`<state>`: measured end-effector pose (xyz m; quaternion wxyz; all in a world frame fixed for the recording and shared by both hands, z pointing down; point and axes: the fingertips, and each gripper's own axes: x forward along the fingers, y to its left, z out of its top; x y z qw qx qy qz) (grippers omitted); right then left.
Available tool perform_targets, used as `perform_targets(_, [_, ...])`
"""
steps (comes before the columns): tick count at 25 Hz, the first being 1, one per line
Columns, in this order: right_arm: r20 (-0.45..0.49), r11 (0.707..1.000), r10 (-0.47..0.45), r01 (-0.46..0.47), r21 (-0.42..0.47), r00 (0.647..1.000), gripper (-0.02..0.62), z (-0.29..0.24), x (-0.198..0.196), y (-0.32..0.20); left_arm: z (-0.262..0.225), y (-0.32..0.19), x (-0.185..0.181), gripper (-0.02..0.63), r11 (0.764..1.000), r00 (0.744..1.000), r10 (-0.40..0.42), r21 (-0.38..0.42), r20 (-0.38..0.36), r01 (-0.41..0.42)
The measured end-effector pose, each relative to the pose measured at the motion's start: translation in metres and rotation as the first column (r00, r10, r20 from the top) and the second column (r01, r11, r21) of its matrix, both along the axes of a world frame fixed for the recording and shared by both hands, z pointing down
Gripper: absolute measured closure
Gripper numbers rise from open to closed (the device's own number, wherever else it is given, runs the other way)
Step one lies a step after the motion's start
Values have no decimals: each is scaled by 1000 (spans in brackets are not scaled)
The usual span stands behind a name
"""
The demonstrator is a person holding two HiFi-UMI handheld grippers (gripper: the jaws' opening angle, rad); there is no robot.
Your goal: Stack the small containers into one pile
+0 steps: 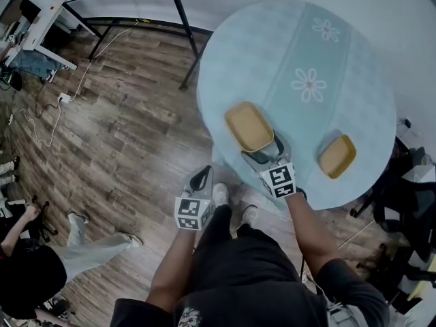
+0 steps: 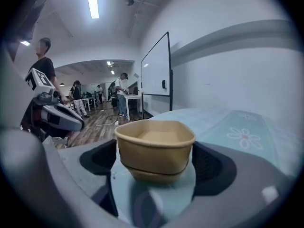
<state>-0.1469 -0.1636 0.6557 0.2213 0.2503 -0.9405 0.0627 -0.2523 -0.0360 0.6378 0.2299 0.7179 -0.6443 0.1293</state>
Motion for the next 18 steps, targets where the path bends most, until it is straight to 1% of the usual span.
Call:
perform_targets(4, [-1,1000,0,0,-21,1000,107,-2,6,1,2,1,6,601,1000,1000,8,-6,-5,-8])
perform_targets(11, [10,1000,16,-16,-13,1000,107,-7,17,3,4,0,16,600,1000,1000,26,-9,-4,-26])
perform_targets(14, [19,1000,25,-25,3,1000,111,-13,20,6,3,2,19,600,999,1000,31,-8,-3,-31])
perform_targets(18, [28,999,30,-31,29,999,133,-23,24,11,1,8,24,600,999,999,34,-7,0,-34])
